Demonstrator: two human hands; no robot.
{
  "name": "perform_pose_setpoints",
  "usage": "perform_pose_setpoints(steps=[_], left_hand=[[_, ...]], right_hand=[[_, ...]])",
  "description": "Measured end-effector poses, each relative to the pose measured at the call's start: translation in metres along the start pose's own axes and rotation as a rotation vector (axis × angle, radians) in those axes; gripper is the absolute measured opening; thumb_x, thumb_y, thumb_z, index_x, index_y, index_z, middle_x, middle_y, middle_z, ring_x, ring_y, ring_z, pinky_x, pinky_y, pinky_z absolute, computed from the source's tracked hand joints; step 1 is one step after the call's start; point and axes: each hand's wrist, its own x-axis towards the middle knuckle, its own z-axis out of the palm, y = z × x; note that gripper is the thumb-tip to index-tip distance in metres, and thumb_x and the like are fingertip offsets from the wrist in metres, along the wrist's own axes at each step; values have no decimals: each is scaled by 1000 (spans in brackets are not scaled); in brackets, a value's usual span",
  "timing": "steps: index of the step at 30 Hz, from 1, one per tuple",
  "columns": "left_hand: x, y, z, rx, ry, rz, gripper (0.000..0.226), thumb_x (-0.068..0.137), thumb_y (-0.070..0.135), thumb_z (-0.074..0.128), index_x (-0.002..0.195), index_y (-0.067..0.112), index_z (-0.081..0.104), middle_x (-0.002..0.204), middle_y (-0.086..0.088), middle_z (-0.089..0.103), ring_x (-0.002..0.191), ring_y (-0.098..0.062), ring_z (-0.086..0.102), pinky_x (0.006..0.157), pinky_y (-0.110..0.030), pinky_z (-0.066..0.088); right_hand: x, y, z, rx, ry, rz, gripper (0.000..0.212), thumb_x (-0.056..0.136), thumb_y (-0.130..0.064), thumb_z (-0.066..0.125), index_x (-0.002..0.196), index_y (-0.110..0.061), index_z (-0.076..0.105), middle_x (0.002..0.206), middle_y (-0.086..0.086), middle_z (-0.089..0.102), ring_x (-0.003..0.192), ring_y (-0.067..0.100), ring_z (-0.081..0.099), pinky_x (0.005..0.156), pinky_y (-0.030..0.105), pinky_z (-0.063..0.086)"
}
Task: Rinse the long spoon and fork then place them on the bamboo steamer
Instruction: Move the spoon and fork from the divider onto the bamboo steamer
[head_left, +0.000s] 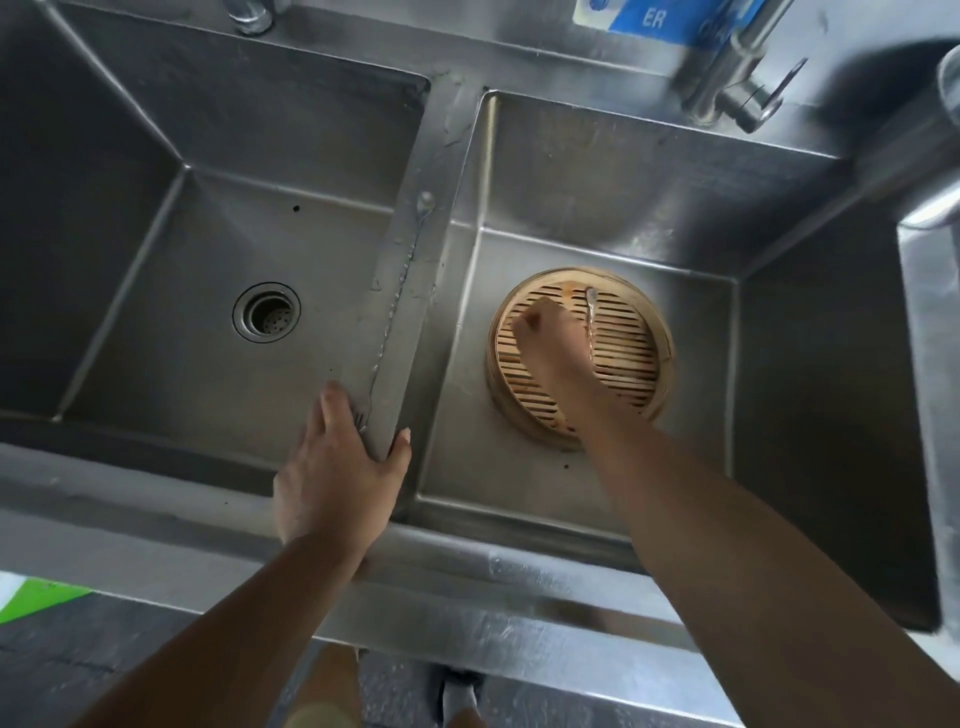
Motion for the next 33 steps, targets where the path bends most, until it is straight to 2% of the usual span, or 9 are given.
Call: perform_pose_setpoints(steps=[5,9,11,13,17,21,24,27,33], left_hand=[[-1,0,-3,-16,-38,-36,64,76,58,65,118,18,38,105,-3,61,87,-30,66,62,-40,53],[1,1,-8,-50,-65,-37,62,76,60,61,115,17,39,103,-3,60,88,-27,65,62,-39,55],[1,1,-9,-60,-74,-25,64,77,61,61,117,17,38,105,-3,60,90,-25,65,63,-38,57],[2,0,-9,-70,-86,-26,70,77,61,62,123,16,38,111,-4,60,95,-25,64,65,-40,59],[2,-1,-9,-77,-102,-26,77,77,61,60,130,12,35,122,-8,59,105,-29,63,69,-43,59],[5,-2,-10,-132,-116,-48,78,75,63,62,128,14,33,125,-8,58,108,-32,61,72,-45,58],[11,-2,-9,-165,-143,-55,73,74,61,65,119,14,32,122,-10,57,108,-34,60,75,-48,57],[19,-1,-5,-172,-169,-16,70,75,53,69,117,10,33,122,-13,54,113,-37,56,80,-49,55],[51,14,-3,-151,-133,84,90,77,53,67,143,10,22,135,-15,43,121,-38,52,89,-51,53]], right_hand=[[-44,-77,15,138,-16,-98,19,94,-27,50,82,-16,59,72,1,65,62,16,62,50,25,41],[-63,-110,26,31,-3,-67,27,88,-47,50,82,-21,50,69,-4,57,60,13,54,48,26,33],[-65,-118,28,-67,-24,-11,46,83,-64,48,94,-20,52,79,-2,62,68,19,60,53,31,46],[-66,-125,29,-131,-40,29,59,79,-72,47,104,-19,52,91,2,67,80,26,66,66,41,57],[-65,-134,27,-150,-47,69,47,84,-57,49,105,-15,52,97,7,67,87,32,66,72,44,57],[-64,-131,23,-129,-35,44,25,92,-39,47,92,-14,49,89,10,65,77,32,61,53,29,38],[-65,-128,22,-111,-11,7,23,98,-32,43,95,-11,53,88,10,64,76,30,61,54,29,36],[-65,-122,20,-96,32,-53,20,100,-27,44,87,-14,51,80,6,60,70,26,56,48,24,27],[-63,-93,0,-15,105,-81,20,100,-22,49,81,-15,49,66,2,54,57,21,50,46,25,25]])
